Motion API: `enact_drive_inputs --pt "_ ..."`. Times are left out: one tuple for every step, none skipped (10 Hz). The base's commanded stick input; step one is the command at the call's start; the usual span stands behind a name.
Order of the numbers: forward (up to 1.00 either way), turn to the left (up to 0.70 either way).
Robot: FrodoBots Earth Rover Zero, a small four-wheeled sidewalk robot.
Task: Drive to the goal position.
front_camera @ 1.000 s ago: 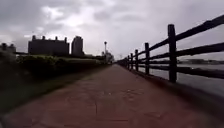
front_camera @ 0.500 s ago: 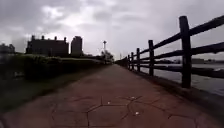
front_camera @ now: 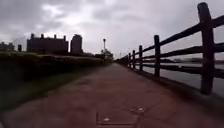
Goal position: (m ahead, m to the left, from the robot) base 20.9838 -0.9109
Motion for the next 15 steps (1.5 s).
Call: enact_drive_inputs --pt "1.0 0.0" --pt "1.0 0.0" --pt "1.0 0.0" --pt "1.0 0.0" --pt "1.0 0.0" --pt "1.0 0.0" --pt "1.0 0.0" --pt "1.0 0.0" --pt "1.0 0.0" --pt "1.0 0.0" --pt "1.0 0.0" --pt "1.0 0.0" --pt "1.0 0.0" --pt "1.0 0.0" --pt "1.0 0.0"
